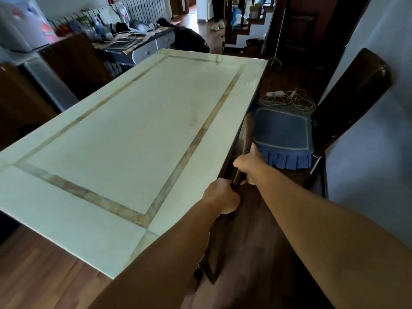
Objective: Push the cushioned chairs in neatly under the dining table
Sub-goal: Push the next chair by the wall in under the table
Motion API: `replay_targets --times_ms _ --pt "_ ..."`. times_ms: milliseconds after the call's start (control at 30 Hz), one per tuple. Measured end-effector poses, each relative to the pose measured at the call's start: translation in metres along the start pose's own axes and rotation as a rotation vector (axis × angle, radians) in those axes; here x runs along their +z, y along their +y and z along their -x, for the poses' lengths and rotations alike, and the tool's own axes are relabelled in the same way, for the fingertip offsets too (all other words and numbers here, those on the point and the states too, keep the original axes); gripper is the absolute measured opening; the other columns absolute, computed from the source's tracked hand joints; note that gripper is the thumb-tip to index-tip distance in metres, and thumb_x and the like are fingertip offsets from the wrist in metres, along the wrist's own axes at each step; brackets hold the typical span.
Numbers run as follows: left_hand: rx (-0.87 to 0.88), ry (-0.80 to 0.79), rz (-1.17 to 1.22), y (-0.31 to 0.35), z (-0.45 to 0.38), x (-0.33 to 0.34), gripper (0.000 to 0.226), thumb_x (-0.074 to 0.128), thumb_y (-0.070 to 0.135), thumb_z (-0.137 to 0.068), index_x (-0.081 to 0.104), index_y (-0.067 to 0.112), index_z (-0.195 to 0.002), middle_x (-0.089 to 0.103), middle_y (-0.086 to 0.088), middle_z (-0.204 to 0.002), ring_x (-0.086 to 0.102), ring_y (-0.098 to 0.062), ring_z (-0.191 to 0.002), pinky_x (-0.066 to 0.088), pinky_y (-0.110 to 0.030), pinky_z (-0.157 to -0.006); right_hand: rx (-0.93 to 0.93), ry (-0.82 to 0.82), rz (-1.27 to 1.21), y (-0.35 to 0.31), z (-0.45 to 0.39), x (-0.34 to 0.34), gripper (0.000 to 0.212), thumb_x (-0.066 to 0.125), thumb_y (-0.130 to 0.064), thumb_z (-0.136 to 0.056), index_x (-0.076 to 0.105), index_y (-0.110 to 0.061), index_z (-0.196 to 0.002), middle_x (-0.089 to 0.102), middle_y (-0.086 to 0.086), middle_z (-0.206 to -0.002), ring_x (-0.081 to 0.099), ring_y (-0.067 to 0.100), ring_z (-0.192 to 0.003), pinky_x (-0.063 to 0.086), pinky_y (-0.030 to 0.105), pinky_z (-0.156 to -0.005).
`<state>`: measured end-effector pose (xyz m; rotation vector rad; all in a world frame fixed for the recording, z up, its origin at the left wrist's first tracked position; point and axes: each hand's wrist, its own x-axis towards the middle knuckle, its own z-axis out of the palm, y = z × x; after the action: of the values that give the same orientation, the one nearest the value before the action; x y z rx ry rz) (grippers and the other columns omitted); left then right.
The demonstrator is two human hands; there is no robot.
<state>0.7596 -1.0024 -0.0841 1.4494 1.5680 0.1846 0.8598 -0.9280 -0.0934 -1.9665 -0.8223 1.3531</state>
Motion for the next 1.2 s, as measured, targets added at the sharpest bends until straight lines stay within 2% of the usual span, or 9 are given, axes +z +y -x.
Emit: replay_targets --times_ms 200,267,367,467,600,800,1000,1067,1200 --pt "-0.006 -0.034 0.011 0.009 0.003 0.012 0.037 0.055 0.005 -0.084 0.062 0.021 -0.117 0.062 -0.005 -0.091 0.061 -0.017 -0.082 0.049 -0.025 -0.059 -0.033 -0.005 -0.026 0.008 -0.002 -0.017 0.089 0.046 0.005 -0.086 0.006 -0.043 -0.149 0.04 0.011 -0.145 0.055 0.035 -0.103 0.056 0.052 -0.072" --pt "0.005 -0.041 0.004 0.012 0.003 0.021 0.036 0.055 0.006 -0.083 0.063 0.021 -0.114 0.063 -0.005 -0.091 0.063 -0.018 -0.083 0.054 -0.027 -0.064 -0.055 0.022 0.0 0.013 -0.002 -0.027 0.087 0.045 0.005 -0.085 0.009 -0.042 -0.149 0.043 0.011 -0.143 0.056 0.035 -0.103 0.058 0.051 -0.073" --pt "0.044 -0.046 -0.022 0.026 0.006 0.042 0.03 0.054 0.006 -0.081 0.065 0.019 -0.107 0.064 -0.005 -0.088 0.063 -0.018 -0.079 0.05 -0.027 -0.057 -0.083 0.053 0.027 0.025 -0.004 -0.051 0.085 0.047 0.003 -0.085 0.011 -0.038 -0.15 0.044 0.011 -0.143 0.056 0.034 -0.105 0.057 0.047 -0.075" --pt "0.077 -0.014 -0.075 0.04 0.006 0.067 0.015 0.055 0.009 -0.078 0.064 0.014 -0.089 0.063 -0.006 -0.084 0.061 -0.021 -0.077 0.046 -0.029 -0.055 -0.101 0.064 0.036 0.036 -0.007 -0.078 0.082 0.048 0.002 -0.086 0.013 -0.035 -0.151 0.041 0.009 -0.147 0.053 0.033 -0.115 0.051 0.037 -0.078" --pt "0.134 0.006 -0.1 0.067 0.005 0.109 0.018 0.056 0.013 -0.074 0.064 0.007 -0.088 0.067 -0.014 -0.09 0.063 -0.027 -0.082 0.05 -0.036 -0.062 -0.127 0.099 0.047 0.052 -0.012 -0.127 0.079 0.048 0.001 -0.086 0.016 -0.029 -0.151 0.039 0.01 -0.149 0.05 0.033 -0.121 0.045 0.032 -0.081" --pt "0.186 -0.055 -0.088 0.114 0.01 0.18 0.015 0.054 0.018 -0.076 0.061 0.007 -0.084 0.067 -0.017 -0.09 0.064 -0.031 -0.083 0.046 -0.035 -0.061 -0.128 0.168 0.065 0.082 -0.01 -0.212 0.081 0.053 0.001 -0.083 0.018 -0.028 -0.151 0.039 0.014 -0.15 0.046 0.037 -0.127 0.046 0.043 -0.102" --pt "0.258 -0.105 -0.134 0.153 0.021 0.24 0.013 0.056 0.021 -0.077 0.059 0.012 -0.087 0.061 -0.01 -0.086 0.061 -0.029 -0.083 0.042 -0.029 -0.059 -0.101 0.248 -0.021 0.112 -0.003 -0.285 0.085 0.057 0.008 -0.076 0.027 -0.024 -0.149 0.044 0.013 -0.148 0.048 0.036 -0.128 0.046 0.046 -0.103" --pt "0.279 -0.114 -0.162 0.165 0.024 0.261 0.017 0.058 0.021 -0.078 0.06 0.012 -0.092 0.059 -0.007 -0.082 0.057 -0.023 -0.074 0.04 -0.027 -0.057 -0.093 0.246 -0.058 0.122 0.0 -0.308 0.084 0.055 0.011 -0.074 0.03 -0.021 -0.148 0.045 0.015 -0.147 0.049 0.036 -0.127 0.046 0.047 -0.103" --pt "0.291 -0.148 -0.167 0.185 0.029 0.298 0.022 0.059 0.02 -0.077 0.063 0.01 -0.096 0.057 -0.004 -0.079 0.053 -0.02 -0.068 0.039 -0.027 -0.055 -0.067 0.299 -0.098 0.14 0.005 -0.349 0.087 0.058 0.014 -0.075 0.025 -0.016 -0.15 0.046 0.017 -0.146 0.05 0.036 -0.126 0.043 0.045 -0.105"
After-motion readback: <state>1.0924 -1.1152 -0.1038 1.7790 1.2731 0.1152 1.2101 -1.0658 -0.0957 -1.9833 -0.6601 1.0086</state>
